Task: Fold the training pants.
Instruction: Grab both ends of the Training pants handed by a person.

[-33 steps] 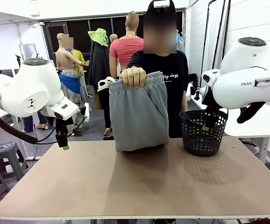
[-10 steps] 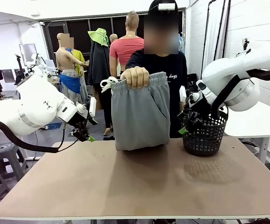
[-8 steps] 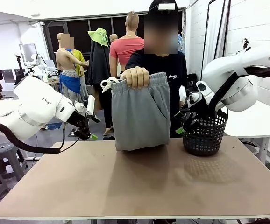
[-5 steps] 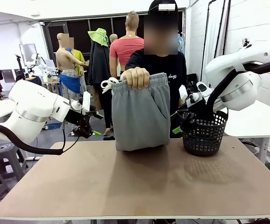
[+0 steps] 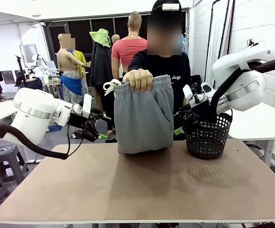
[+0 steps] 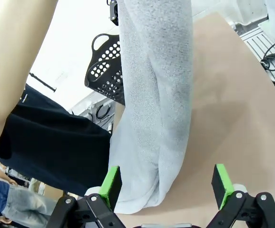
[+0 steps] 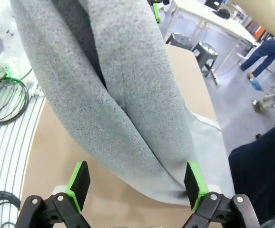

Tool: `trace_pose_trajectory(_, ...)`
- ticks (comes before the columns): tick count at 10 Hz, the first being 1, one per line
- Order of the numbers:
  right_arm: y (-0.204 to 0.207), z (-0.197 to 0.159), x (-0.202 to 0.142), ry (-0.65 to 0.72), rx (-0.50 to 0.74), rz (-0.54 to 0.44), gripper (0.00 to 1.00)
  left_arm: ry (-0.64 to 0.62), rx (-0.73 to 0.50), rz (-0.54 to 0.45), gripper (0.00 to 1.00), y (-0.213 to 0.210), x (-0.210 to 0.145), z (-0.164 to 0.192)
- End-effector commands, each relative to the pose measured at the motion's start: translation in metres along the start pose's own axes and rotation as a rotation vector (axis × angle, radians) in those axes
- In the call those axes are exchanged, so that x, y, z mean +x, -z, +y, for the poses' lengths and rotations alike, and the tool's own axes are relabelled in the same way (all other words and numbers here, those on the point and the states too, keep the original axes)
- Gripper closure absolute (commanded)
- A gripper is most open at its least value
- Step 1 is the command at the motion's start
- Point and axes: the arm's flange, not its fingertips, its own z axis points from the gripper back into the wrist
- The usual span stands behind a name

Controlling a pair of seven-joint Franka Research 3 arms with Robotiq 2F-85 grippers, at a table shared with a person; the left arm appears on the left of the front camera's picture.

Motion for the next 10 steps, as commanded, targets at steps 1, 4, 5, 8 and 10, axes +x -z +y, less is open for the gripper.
trace_pose_trajectory(1,0.006,-0.004,-0.002,-0.029,-0.022,0.038,0.0,-0.007,0.002,0.033,0.0,0.002,-0.007,0.006)
trace_pose_trajectory(4,0.002,0.0,0.0,-0.003,-0.002,0.014,0.0,-0.005,-0.011,0.017,0.0,0.001,-0.005,0.001)
trace_pose_trajectory(5,0.002,0.0,0.001,-0.001,-0.027,-0.004,0.0,-0.033,0.021,0.029,0.0,-0.002,0.0,-0.002)
trace_pose_trajectory(8,-0.001,0.003,0.002,-0.008,-0.04,-0.04,0.0,-0.083,0.105,0.028,0.0,-0.009,0.002,-0.008)
trace_pose_trajectory(10,-0.007,0.009,0.004,-0.021,-0.032,-0.056,0.0,-0.071,0.053,-0.051,0.0,0.0,0.004,-0.01)
